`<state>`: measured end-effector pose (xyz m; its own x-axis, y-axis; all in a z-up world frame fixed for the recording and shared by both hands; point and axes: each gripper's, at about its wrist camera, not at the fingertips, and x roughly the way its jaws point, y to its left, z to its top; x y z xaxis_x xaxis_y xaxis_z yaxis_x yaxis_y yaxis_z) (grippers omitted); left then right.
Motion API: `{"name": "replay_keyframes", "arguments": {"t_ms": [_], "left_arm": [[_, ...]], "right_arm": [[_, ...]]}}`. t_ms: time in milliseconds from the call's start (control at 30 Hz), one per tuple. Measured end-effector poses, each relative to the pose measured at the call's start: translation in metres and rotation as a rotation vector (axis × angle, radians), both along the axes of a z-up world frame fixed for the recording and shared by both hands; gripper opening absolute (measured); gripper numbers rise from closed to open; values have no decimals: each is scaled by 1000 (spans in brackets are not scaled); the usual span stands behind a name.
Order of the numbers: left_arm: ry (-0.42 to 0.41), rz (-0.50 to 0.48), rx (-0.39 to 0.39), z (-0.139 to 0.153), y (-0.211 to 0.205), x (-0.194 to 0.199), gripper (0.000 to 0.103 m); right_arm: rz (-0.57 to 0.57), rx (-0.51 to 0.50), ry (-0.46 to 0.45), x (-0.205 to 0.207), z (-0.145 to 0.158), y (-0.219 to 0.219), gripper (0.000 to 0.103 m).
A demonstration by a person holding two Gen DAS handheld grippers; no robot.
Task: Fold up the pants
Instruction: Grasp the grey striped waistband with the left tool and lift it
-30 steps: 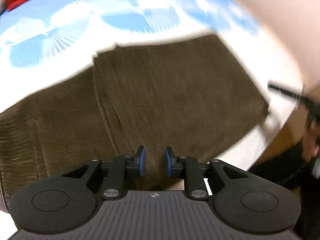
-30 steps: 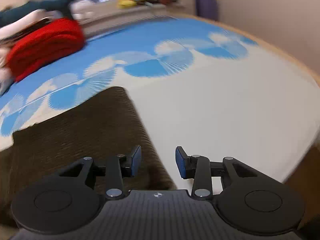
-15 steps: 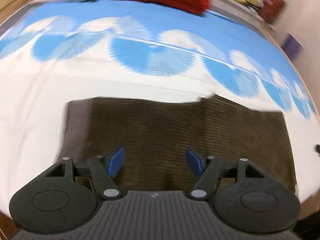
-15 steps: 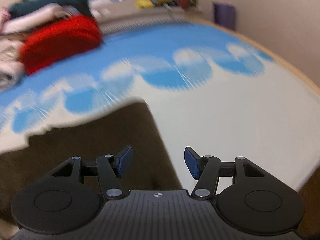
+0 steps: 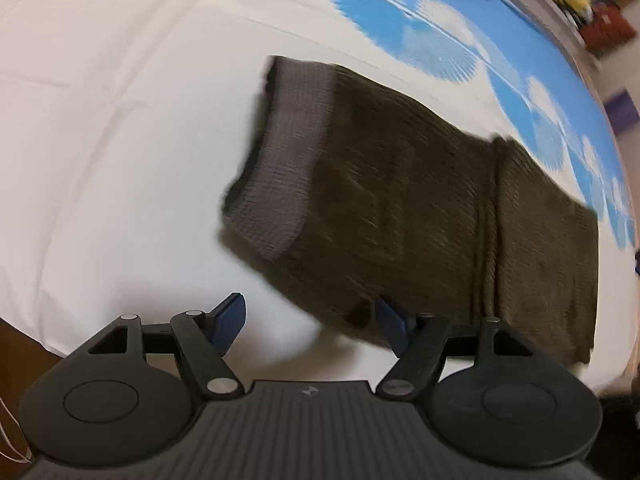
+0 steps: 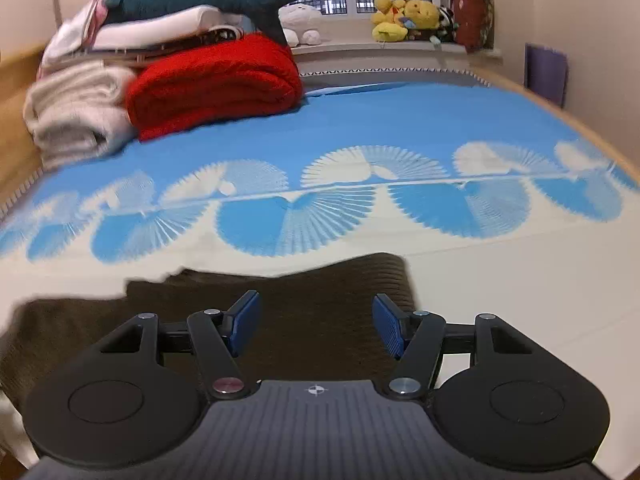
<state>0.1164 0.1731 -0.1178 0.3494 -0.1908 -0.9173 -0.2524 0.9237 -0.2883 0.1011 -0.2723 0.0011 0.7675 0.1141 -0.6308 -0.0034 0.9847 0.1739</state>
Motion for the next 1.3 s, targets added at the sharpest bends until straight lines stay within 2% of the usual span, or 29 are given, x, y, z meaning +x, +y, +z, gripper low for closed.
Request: {"name": "replay_keyframes", "arguments": {"t_ms": [133, 200, 300, 333, 367, 500, 567, 633, 733, 833, 933, 1000, 1167, 1300], "left_arm": [[-50, 154, -103, -11, 25, 8, 78], [-47, 217, -152, -17, 32, 12, 78], [-18, 274, -172, -33, 33, 25, 80], [-33, 279, -172, -31, 32, 28, 85], [-49, 280, -167, -30, 31, 30, 85], [-55, 252, -105, -33, 14, 44, 85], [-55, 244, -53, -31, 5, 50, 81], [-57, 255, -18, -32, 5, 50, 66], [-69, 265, 13, -22, 3, 47, 52], [-120, 242, 84, 0, -9, 39, 39], [-187, 203, 159, 23, -29, 34, 35], [-233, 185, 196, 40, -46, 32, 33], [-393, 140, 260, 91, -109, 30, 30], [-604, -27, 344, 133, -206, 25, 29]], "right_arm": [[32, -19, 6, 2, -3, 12, 64], [38, -21, 3, 3, -3, 13, 64], [47, -34, 8, 7, -7, 15, 64], [51, -38, 11, 7, -7, 14, 64], [56, -41, 14, 7, -8, 13, 64], [68, -58, 18, 6, -10, 8, 64], [64, -61, 21, 7, -12, 5, 64], [59, -61, 33, 8, -14, 2, 64], [58, -95, 65, 9, -19, 3, 64], [77, -170, 153, 12, -33, 7, 64], [126, -260, 324, 14, -59, 16, 64], [97, -227, 357, 12, -63, 11, 62], [-44, -91, 283, 2, -44, -32, 63], [-96, 56, 248, -15, -39, -66, 64]]}}
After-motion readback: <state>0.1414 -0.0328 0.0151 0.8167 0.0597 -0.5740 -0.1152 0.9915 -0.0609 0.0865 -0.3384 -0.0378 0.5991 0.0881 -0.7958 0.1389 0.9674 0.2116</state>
